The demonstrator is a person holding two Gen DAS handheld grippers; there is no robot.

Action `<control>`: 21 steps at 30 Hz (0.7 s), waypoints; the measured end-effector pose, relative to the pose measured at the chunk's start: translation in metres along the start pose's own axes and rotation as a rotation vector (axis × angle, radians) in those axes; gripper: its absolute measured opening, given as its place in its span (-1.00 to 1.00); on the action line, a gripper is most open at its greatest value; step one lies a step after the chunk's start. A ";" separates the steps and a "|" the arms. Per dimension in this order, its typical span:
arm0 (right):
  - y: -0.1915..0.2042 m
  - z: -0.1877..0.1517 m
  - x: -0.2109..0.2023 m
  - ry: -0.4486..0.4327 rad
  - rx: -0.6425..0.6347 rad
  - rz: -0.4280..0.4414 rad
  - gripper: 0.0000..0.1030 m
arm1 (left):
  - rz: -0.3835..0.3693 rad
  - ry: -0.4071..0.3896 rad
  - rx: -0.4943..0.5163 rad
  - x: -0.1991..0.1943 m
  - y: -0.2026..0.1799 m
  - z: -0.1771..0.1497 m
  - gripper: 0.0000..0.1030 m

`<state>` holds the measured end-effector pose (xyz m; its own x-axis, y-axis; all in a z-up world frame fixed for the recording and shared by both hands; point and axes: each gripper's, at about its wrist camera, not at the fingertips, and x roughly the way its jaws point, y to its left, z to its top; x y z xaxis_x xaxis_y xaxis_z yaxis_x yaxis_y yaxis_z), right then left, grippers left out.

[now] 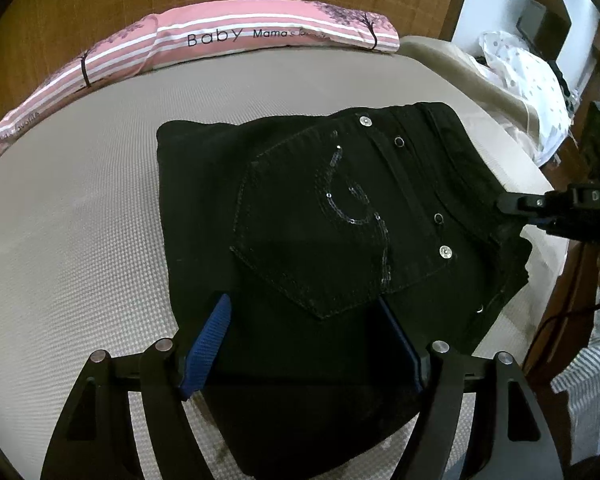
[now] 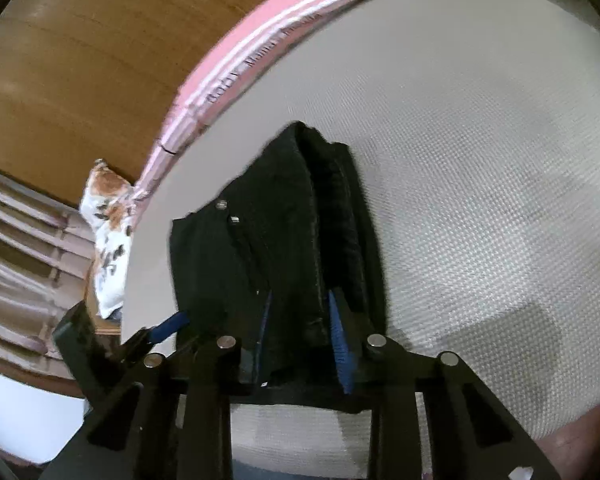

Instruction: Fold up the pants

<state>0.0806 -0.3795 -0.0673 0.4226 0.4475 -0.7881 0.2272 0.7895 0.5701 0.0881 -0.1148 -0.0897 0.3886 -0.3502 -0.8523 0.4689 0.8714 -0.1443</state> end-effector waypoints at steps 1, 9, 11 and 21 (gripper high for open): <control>0.002 -0.001 -0.001 -0.009 -0.011 -0.017 -0.73 | 0.000 0.001 -0.003 -0.001 0.000 0.000 0.45; 0.020 -0.010 -0.037 -0.114 -0.064 -0.010 -0.80 | -0.009 0.012 -0.007 -0.012 -0.001 -0.001 0.45; 0.019 -0.012 -0.040 -0.112 -0.063 -0.010 -0.81 | -0.009 0.019 -0.003 -0.014 -0.002 -0.003 0.45; -0.004 -0.018 -0.023 -0.049 -0.021 -0.095 -0.81 | 0.034 0.071 0.040 -0.004 -0.006 -0.016 0.47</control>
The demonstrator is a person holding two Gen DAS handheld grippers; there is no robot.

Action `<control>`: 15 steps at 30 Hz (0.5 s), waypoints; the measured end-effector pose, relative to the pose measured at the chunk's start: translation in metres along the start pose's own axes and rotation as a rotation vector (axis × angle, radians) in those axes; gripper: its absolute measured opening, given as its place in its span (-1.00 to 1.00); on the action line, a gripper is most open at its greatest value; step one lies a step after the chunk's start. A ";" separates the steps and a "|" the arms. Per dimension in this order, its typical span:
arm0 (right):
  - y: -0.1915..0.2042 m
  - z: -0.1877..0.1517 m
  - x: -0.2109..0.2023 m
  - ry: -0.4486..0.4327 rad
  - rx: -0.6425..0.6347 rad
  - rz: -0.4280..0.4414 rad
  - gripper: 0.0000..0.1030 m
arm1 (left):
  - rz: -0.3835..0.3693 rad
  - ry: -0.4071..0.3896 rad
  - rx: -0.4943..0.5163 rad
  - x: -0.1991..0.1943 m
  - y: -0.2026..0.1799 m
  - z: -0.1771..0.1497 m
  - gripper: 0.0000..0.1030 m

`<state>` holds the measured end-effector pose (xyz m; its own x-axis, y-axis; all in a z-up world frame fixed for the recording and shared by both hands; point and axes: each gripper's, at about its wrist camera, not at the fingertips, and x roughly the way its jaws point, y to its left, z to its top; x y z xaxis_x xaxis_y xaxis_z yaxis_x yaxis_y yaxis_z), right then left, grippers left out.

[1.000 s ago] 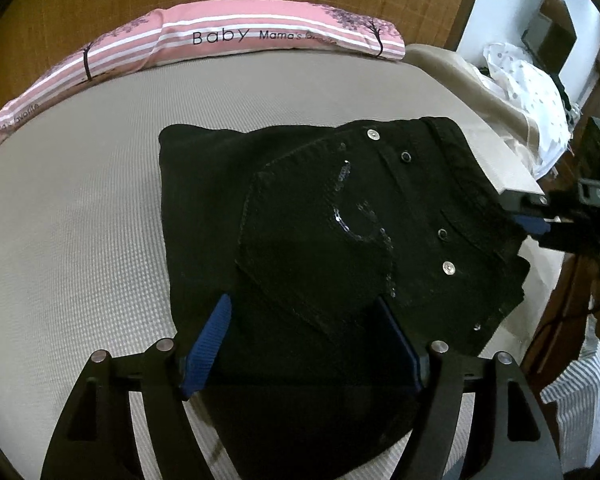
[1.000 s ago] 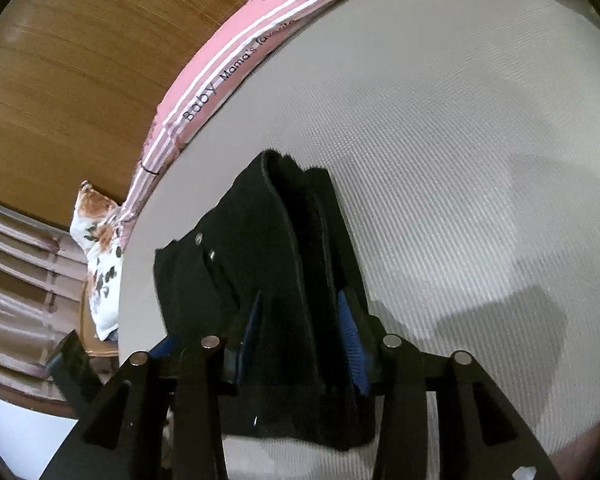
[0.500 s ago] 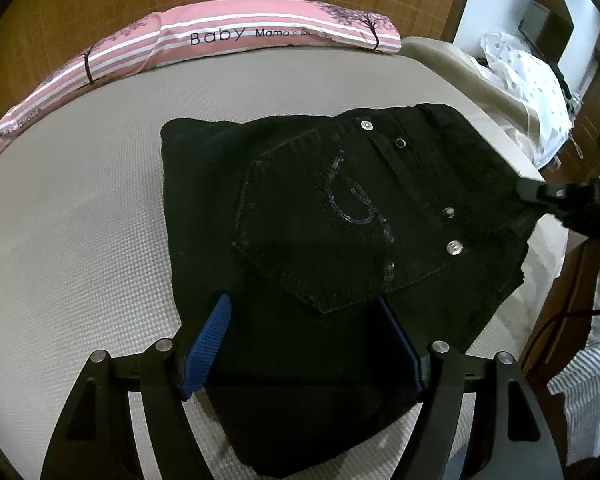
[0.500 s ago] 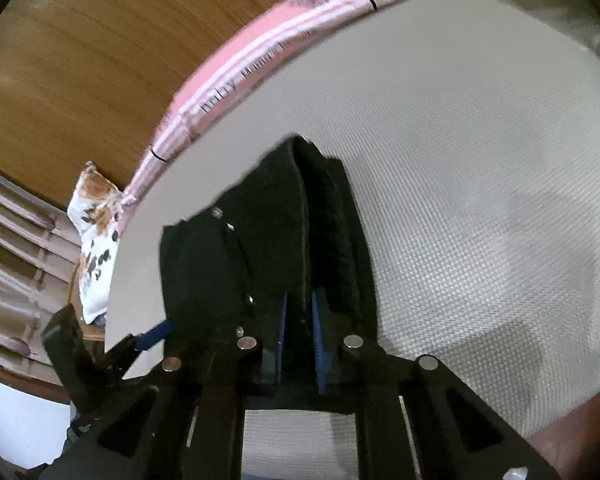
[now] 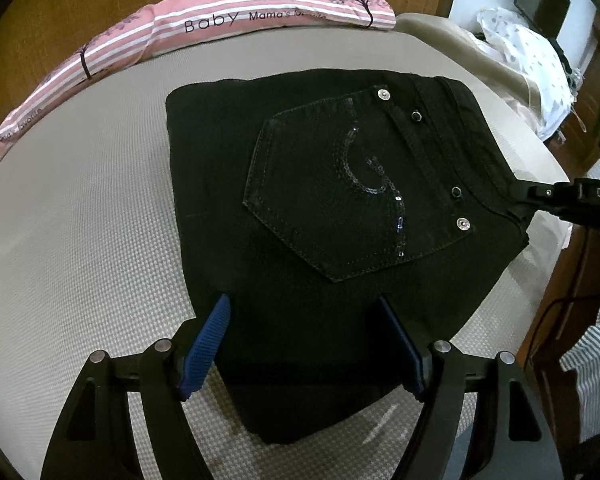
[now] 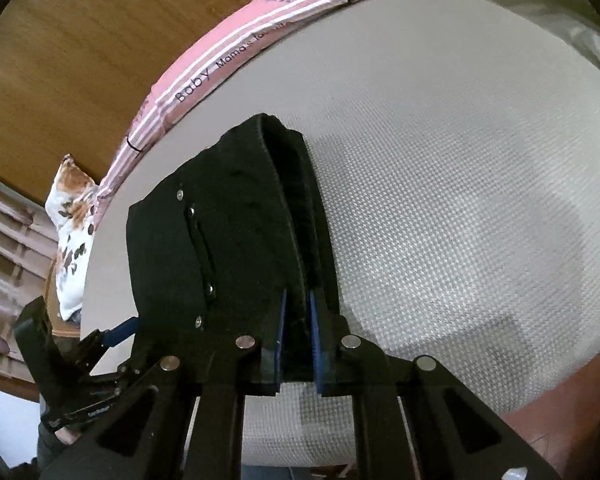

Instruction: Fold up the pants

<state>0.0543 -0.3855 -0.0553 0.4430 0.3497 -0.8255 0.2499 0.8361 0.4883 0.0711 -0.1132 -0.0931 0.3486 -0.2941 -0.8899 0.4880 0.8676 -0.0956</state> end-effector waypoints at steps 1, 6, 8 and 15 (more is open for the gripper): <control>0.000 0.001 -0.001 0.005 -0.001 -0.002 -0.81 | 0.004 -0.001 0.000 0.001 0.000 0.000 0.49; 0.002 0.003 -0.002 0.011 0.011 0.002 -0.65 | 0.005 -0.003 -0.005 0.001 0.001 0.000 0.52; -0.002 0.003 -0.004 0.004 0.022 0.017 -0.63 | -0.001 -0.004 -0.014 -0.002 0.002 0.002 0.52; 0.004 0.005 -0.026 -0.073 -0.002 -0.044 -0.51 | 0.021 -0.135 0.001 -0.027 0.011 0.015 0.52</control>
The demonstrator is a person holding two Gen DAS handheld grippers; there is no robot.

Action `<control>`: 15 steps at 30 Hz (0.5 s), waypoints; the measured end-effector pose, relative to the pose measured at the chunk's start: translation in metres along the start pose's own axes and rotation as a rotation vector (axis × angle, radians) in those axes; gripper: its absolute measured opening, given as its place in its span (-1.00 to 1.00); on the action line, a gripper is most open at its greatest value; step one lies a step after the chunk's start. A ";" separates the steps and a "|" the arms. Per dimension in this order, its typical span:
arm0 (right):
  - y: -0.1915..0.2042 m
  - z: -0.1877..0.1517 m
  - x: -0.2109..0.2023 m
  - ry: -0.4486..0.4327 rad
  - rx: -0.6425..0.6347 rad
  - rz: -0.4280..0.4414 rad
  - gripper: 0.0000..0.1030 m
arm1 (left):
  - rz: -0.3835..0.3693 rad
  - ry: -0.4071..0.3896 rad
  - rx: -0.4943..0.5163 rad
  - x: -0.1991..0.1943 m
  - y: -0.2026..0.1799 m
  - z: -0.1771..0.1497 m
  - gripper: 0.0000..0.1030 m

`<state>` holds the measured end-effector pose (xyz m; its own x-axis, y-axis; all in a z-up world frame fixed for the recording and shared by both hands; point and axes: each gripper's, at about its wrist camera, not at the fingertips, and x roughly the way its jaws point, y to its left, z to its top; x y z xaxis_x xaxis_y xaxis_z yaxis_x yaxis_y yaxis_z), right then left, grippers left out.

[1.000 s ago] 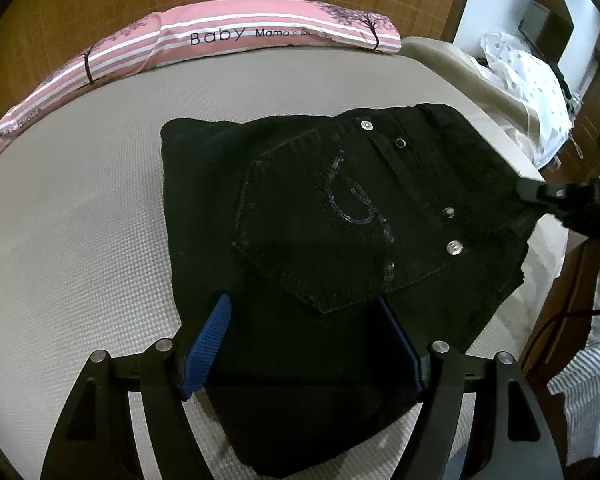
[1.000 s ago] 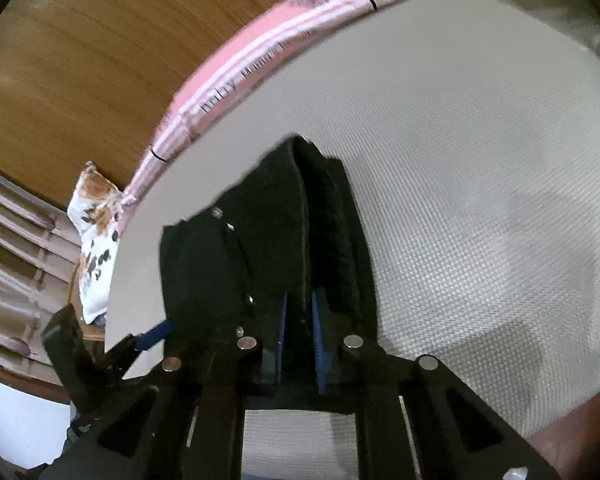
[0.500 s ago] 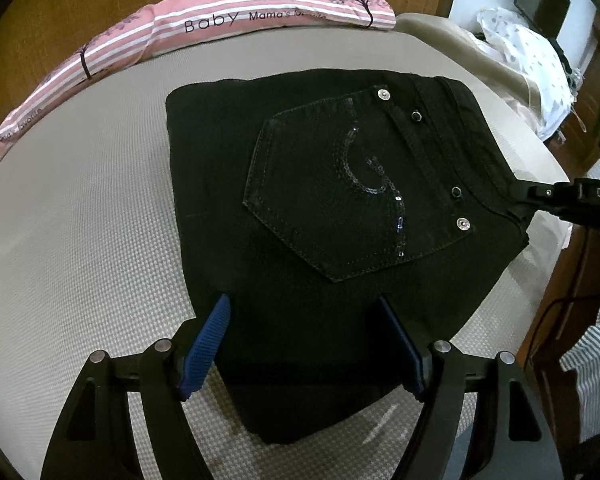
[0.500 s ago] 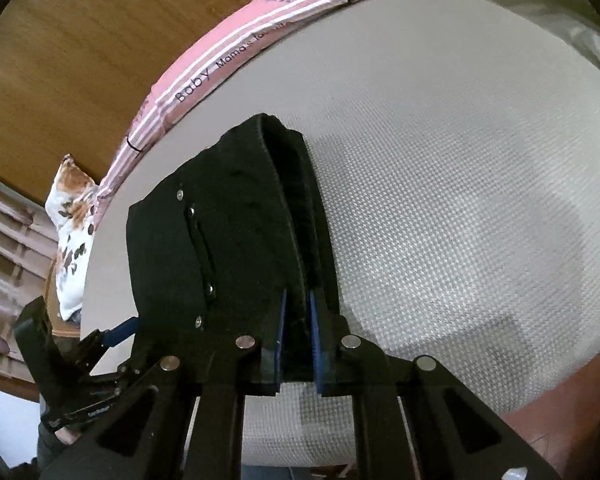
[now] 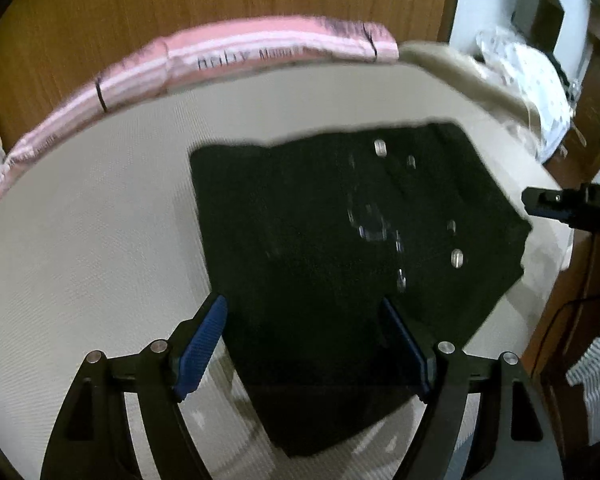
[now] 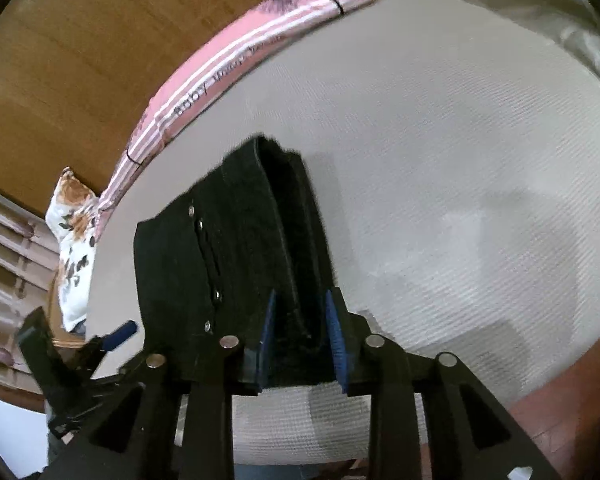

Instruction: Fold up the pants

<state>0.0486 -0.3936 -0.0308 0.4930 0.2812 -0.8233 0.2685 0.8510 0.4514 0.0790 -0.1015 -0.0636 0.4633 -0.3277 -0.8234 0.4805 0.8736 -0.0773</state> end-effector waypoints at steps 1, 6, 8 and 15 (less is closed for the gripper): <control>0.004 0.003 -0.006 -0.027 -0.021 -0.020 -0.51 | -0.003 -0.020 -0.009 -0.002 0.004 0.004 0.52; 0.021 0.026 -0.013 -0.082 -0.064 -0.005 -0.51 | -0.020 -0.036 -0.070 0.005 0.024 0.028 0.52; 0.033 0.035 -0.005 -0.081 -0.091 0.003 -0.51 | -0.026 -0.032 -0.089 0.014 0.030 0.038 0.52; 0.060 0.055 0.034 -0.034 -0.171 0.002 -0.52 | -0.042 -0.033 -0.122 0.034 0.041 0.062 0.52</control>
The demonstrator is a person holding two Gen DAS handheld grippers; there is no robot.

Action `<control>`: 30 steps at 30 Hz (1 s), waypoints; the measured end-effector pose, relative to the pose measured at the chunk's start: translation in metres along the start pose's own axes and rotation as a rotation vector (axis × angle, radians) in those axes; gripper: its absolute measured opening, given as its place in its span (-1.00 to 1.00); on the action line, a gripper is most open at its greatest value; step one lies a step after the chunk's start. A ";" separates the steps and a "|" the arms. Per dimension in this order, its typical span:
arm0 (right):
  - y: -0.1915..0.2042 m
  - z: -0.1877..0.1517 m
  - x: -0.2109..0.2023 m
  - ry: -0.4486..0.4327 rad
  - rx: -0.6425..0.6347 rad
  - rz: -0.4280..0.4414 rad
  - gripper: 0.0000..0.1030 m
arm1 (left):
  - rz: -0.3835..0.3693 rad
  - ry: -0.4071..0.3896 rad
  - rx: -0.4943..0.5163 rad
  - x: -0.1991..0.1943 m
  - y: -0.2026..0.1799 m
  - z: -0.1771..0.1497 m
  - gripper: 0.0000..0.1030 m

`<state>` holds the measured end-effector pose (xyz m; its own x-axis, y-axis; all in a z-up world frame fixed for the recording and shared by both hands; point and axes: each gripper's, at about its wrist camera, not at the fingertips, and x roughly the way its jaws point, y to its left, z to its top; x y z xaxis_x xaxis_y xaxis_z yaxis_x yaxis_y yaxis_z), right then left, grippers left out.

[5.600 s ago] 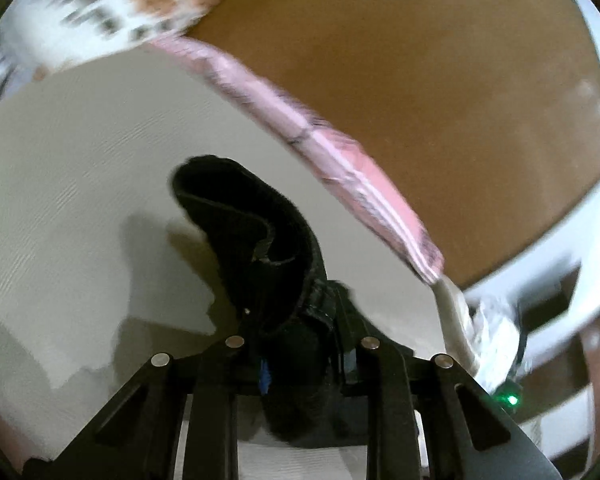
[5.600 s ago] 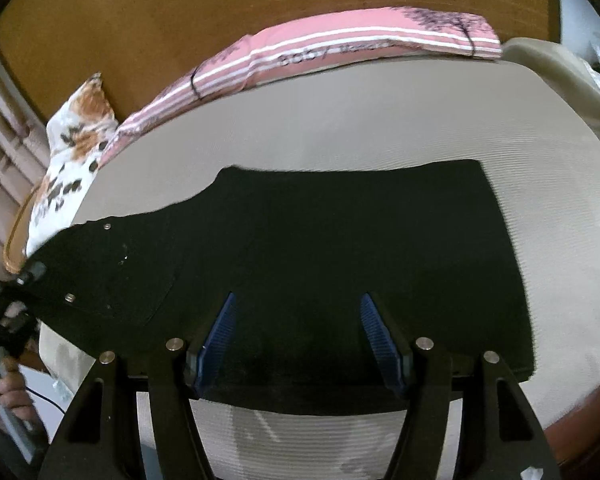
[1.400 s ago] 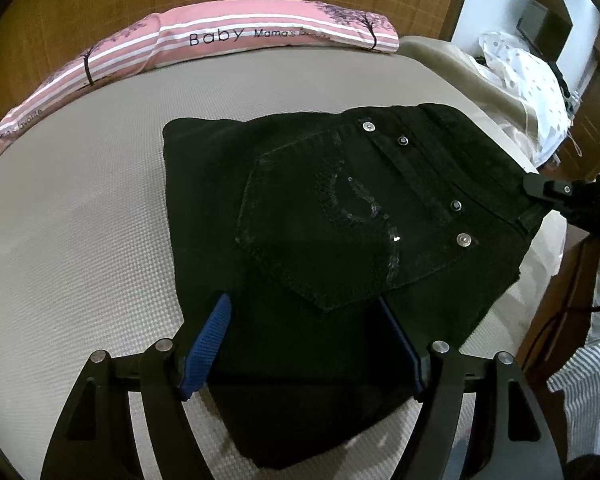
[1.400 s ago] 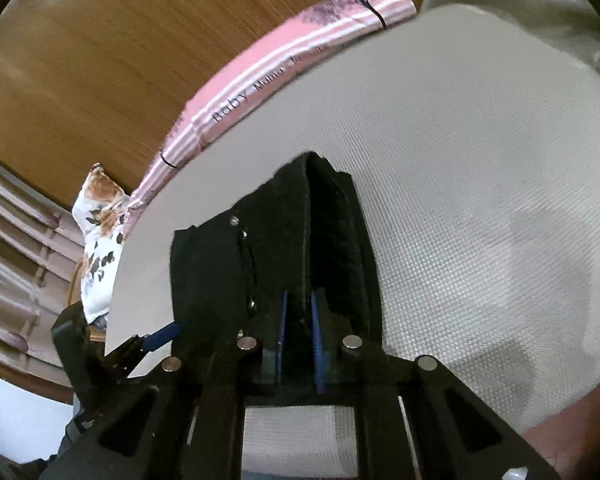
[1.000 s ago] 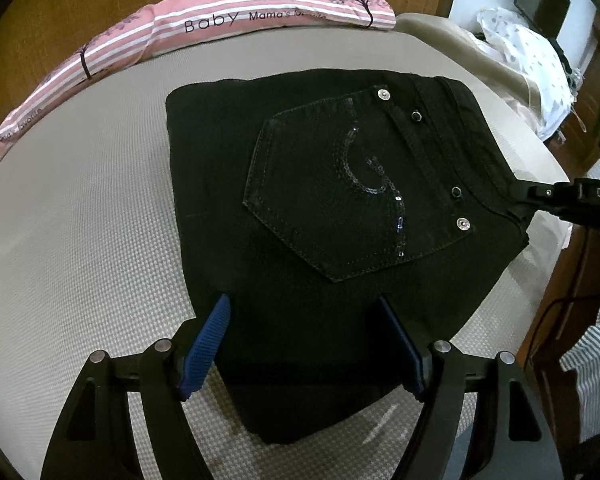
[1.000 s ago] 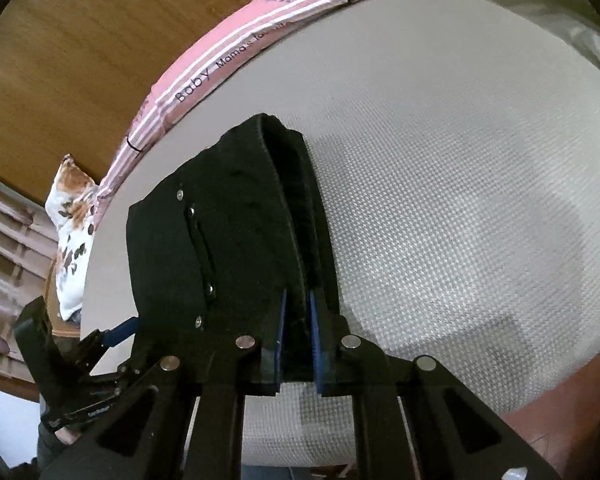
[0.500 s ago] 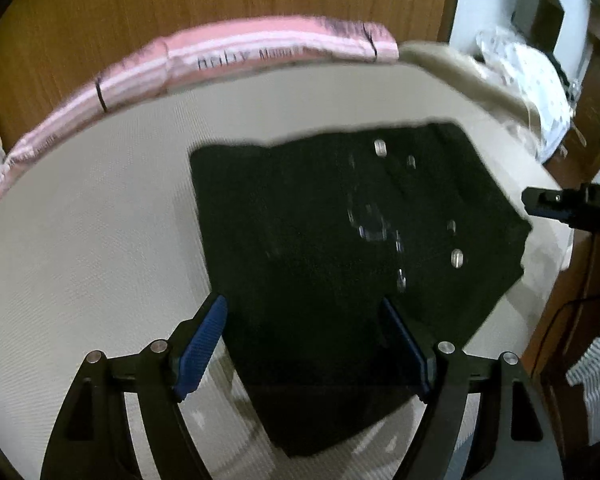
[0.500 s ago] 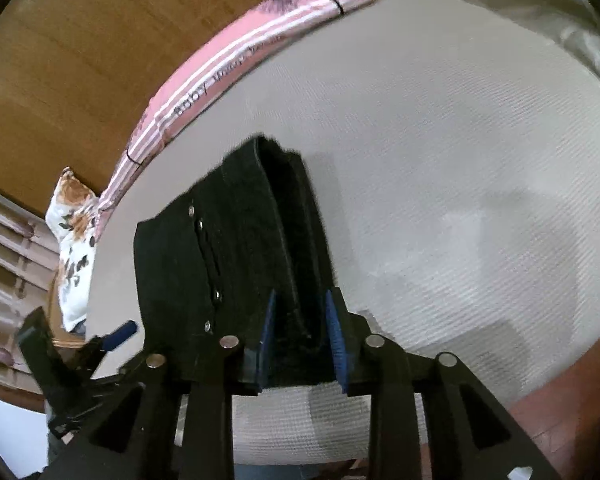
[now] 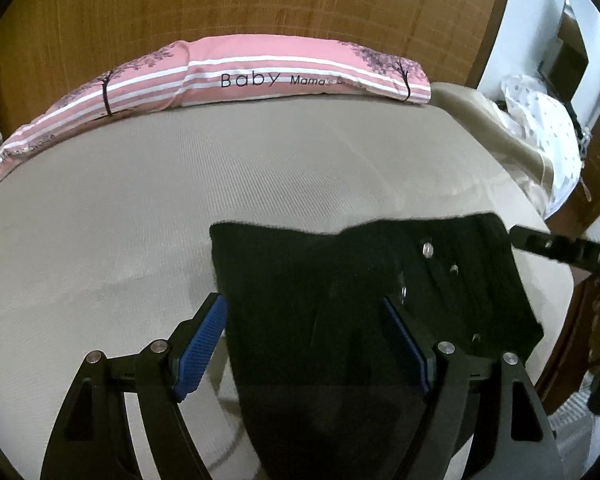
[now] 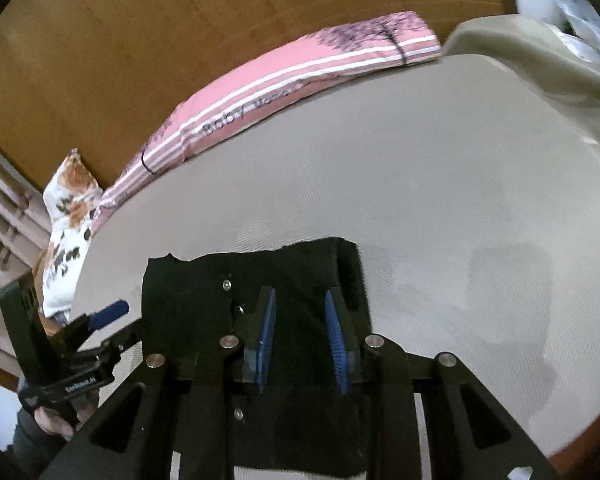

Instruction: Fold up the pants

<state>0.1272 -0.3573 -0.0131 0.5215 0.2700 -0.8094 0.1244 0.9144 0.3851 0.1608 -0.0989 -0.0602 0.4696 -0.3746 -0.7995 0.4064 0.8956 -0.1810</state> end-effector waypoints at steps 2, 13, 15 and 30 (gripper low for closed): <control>0.006 0.003 0.006 0.006 -0.020 0.002 -0.52 | -0.001 0.002 0.000 0.006 0.001 0.005 0.52; -0.012 0.008 0.053 0.064 0.008 -0.045 -0.77 | -0.012 0.141 -0.110 0.067 0.031 0.006 0.57; -0.016 0.007 0.055 0.064 0.029 -0.034 -0.77 | -0.021 0.135 -0.120 0.069 0.033 0.005 0.60; -0.016 -0.043 0.030 0.108 0.027 -0.043 -0.70 | 0.089 0.107 0.005 0.024 0.001 -0.037 0.61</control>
<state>0.1044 -0.3506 -0.0621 0.4211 0.2631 -0.8680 0.1677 0.9179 0.3596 0.1435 -0.0981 -0.1004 0.4174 -0.2661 -0.8689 0.3708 0.9228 -0.1045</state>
